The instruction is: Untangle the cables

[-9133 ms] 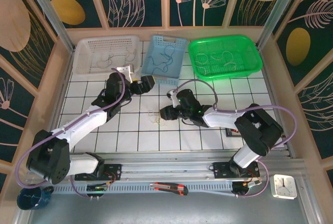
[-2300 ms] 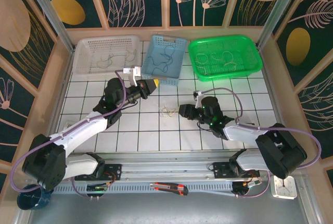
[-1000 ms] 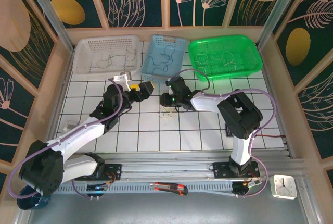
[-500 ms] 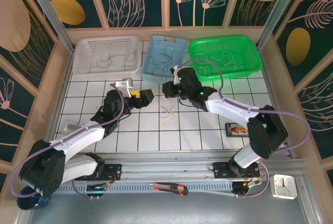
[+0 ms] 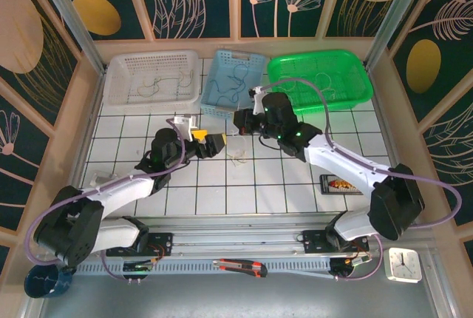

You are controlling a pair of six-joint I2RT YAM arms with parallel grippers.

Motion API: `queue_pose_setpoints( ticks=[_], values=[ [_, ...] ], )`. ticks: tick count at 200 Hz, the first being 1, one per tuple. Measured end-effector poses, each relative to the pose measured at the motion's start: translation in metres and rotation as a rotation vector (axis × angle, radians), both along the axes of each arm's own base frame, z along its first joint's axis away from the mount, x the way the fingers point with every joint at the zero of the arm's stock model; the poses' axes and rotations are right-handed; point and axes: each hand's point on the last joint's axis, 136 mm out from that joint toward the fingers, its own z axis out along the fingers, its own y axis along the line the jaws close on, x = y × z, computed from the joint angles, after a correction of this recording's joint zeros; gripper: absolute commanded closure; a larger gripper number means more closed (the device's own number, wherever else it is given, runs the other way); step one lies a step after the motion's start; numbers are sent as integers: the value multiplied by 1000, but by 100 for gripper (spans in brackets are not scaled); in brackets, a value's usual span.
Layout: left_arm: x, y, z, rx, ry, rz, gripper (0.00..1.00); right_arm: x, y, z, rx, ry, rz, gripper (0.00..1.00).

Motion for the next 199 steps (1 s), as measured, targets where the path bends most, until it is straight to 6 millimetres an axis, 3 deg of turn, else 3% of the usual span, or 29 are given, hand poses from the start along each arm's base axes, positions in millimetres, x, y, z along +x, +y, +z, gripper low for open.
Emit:
queue_pose_setpoints(
  ticks=[83, 139, 199],
  values=[
    [-9, -14, -48, 70, 85, -57, 3, -10, -10, 50, 78, -66, -8, 100],
    [-10, -20, -64, 91, 107, -73, 10, -12, -12, 68, 98, -90, -10, 100],
    [-10, -24, -83, 111, 147, -88, 9, -18, -17, 85, 126, -116, -13, 100]
  ],
)
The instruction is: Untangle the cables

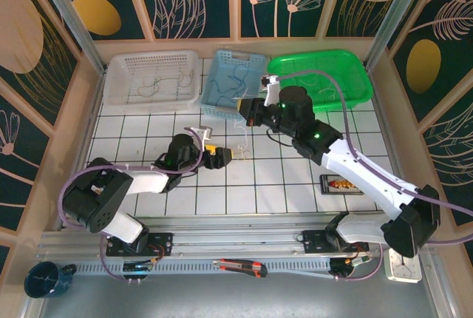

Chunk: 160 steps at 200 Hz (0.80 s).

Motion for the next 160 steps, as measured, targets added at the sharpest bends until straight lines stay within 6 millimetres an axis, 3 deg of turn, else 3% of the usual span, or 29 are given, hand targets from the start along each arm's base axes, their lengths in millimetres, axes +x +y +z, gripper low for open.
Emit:
queue_pose_setpoints(
  ticks=[42, 94, 160],
  values=[
    [-1, -9, 0, -14, 4, -35, 8, -4, -3, 15, 29, -20, 2, 100],
    [0, -21, 10, -48, -21, -78, 8, -5, -2, 16, 43, -5, 7, 100],
    [-2, -27, -1, -38, 6, -111, 17, -12, 2, 21, 78, 11, 40, 100]
  ],
)
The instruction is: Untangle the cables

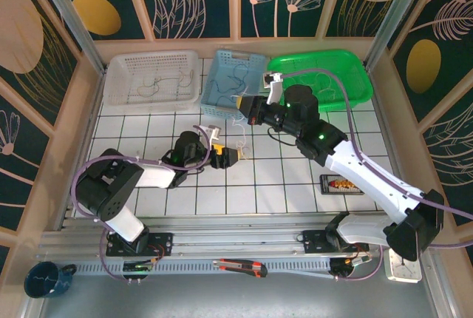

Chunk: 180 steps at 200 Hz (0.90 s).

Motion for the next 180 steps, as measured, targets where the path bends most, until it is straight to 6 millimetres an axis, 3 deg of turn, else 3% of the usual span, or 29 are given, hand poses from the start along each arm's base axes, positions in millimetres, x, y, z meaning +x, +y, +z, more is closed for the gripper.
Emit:
queue_pose_setpoints(
  ticks=[34, 79, 111, 128, 147, 180],
  values=[
    [2, -7, 5, -21, -13, -24, 32, -3, 1, 7, 28, -2, 9, 100],
    [4, -16, 10, -62, -26, -53, 100, -6, -2, 15, 44, -14, 9, 100],
    [6, -18, 14, -77, -33, -48, 100, -6, -7, 20, 52, -27, -7, 100],
    [9, -15, 12, -72, -30, -19, 100, 1, -20, 26, 60, -41, -40, 100],
    [12, -9, 5, -56, -11, 25, 100, 18, -52, 39, 79, -68, -124, 100],
    [10, 7, -20, 7, 53, 105, 100, 50, -128, 70, 105, -123, -320, 100]
  ],
)
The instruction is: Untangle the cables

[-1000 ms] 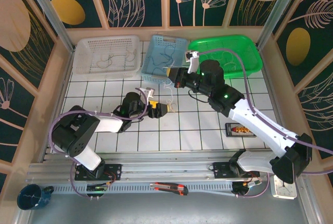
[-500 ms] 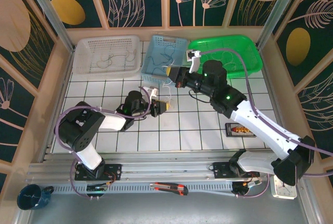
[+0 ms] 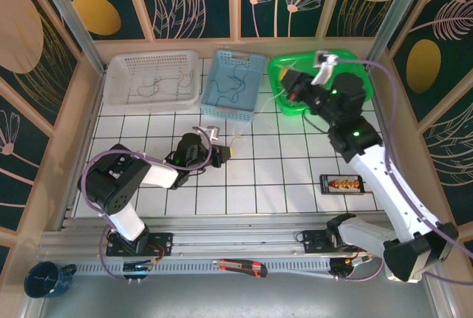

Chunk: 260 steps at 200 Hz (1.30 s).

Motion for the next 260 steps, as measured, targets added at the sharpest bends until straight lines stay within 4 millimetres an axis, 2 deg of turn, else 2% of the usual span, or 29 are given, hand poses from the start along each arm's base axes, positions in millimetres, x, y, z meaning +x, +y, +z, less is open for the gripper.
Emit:
queue_pose_setpoints(
  ticks=[31, 50, 110, 128, 151, 189, 236, 260],
  values=[
    [-2, 10, -15, 46, 41, 42, 100, 9, -61, 44, 25, -91, -140, 100],
    [-3, 13, -20, 59, 53, 53, 100, 8, -89, 61, 41, -127, -198, 100],
    [-6, 18, -35, 94, 87, 66, 100, 8, -132, 73, 65, -139, -268, 100],
    [-7, 19, -40, 103, 99, 66, 100, 6, -145, 84, 76, -154, -292, 100],
    [-8, 20, -43, 110, 107, 66, 100, 3, -154, 98, 86, -184, -303, 100],
    [-8, 20, -43, 110, 108, 65, 100, 3, -149, 110, 90, -209, -263, 100],
    [-8, 20, -43, 111, 109, 65, 100, 11, -145, 101, 97, -180, -228, 100],
    [-9, 20, -43, 113, 113, 63, 100, 15, -145, 90, 102, -171, -217, 100]
  ],
)
